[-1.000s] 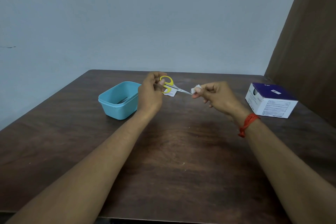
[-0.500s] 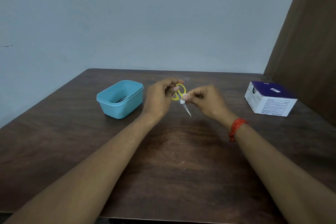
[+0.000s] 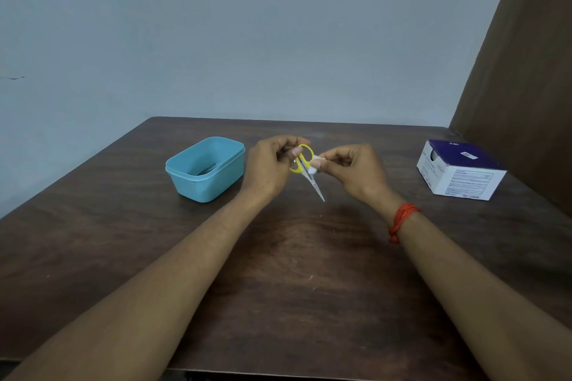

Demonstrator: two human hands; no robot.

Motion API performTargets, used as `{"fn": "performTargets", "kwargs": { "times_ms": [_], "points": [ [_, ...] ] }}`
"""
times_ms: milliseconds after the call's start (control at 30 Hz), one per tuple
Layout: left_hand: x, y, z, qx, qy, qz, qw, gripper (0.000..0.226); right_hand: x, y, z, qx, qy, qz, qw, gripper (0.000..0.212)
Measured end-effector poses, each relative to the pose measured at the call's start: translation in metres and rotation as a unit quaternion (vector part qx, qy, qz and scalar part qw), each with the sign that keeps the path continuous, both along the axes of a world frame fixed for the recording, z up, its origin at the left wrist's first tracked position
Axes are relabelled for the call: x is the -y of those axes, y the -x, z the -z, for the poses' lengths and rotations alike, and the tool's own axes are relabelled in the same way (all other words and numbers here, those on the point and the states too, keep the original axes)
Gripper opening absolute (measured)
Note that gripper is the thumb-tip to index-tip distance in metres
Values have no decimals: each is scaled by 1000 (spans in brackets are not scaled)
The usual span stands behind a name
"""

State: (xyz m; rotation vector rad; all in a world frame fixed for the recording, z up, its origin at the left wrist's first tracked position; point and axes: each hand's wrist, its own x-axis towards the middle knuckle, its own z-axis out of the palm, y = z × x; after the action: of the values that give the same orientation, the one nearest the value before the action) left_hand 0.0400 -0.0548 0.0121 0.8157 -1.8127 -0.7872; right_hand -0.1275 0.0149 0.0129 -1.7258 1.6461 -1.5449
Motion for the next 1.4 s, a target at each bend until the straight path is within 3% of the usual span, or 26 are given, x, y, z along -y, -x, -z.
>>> {"fn": "performTargets", "kwargs": {
  "times_ms": [133,400,567,800,1100,1200,1267,1400],
  "points": [
    [2,-1,3,2,-7,-5,1000,19,-1,-3,3,-16,-61,-42,997,7],
    [3,0,2,-16,-48,9,999,17,3,2,-2,36,23,23,999,11],
    [4,0,4,-15,-50,7,999,19,1,-4,3,9,-53,-45,998,12],
    [6,-2,4,-21,-76,32,996,18,4,-4,4,39,-48,-3,998,4],
    [5,-7,3,0,-84,77,994,22,0,-1,3,86,-76,-15,993,8],
    [1,-8,1,38,-58,70,995,25,1,1,3,63,-78,-12,995,10],
    [-2,-11,-3,102,3,67,993,40,2,1,2,33,-84,-14,996,15],
    [-5,-11,-19,298,178,88,934,76,0,2,-3,52,-97,-18,994,18]
  ]
}}
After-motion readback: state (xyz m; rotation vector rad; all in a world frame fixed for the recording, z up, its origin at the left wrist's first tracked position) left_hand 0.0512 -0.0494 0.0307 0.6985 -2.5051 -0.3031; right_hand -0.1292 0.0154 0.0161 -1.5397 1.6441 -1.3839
